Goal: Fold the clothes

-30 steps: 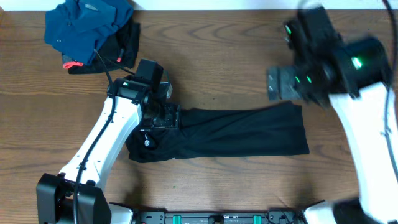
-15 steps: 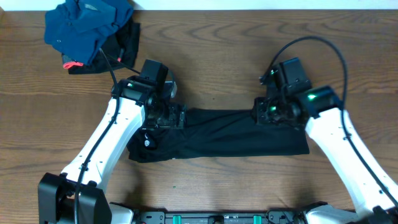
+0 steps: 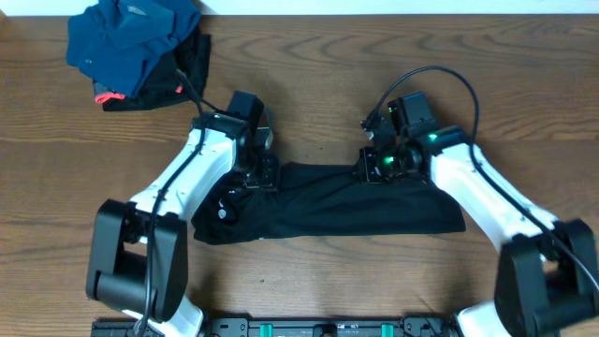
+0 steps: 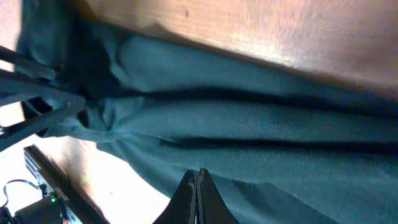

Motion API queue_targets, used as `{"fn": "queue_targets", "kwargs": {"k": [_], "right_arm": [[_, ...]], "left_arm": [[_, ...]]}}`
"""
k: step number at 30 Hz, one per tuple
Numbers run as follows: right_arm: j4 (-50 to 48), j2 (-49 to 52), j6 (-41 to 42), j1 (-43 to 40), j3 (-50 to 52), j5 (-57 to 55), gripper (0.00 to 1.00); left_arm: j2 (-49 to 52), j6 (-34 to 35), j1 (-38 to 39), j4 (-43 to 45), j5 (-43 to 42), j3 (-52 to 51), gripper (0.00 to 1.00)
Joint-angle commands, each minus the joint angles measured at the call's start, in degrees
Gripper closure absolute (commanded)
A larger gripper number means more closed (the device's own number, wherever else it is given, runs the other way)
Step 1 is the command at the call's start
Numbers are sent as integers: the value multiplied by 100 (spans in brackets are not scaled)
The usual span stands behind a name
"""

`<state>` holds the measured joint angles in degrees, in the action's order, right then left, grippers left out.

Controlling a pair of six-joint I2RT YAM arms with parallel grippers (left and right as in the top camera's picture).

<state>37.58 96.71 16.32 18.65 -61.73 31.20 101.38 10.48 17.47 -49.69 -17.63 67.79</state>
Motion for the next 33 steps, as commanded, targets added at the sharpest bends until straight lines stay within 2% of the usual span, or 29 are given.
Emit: {"fn": "queue_targets", "kwargs": {"k": [1, 12, 19, 33], "right_arm": [[15, 328, -7, -2, 39, 170, 99], [575, 758, -13, -315, 39, -1215, 99], [662, 761, -177, -920, 42, -1335, 99], [1141, 793, 20, -2253, 44, -2717, 99]], "left_arm": [[142, -11, 13, -50, 4, -9, 41], [321, -15, 7, -146, 389, -9, 41], [326, -35, -120, -157, 511, -98, 40], [326, -33, -1040, 295, 544, -748, 40]]}}
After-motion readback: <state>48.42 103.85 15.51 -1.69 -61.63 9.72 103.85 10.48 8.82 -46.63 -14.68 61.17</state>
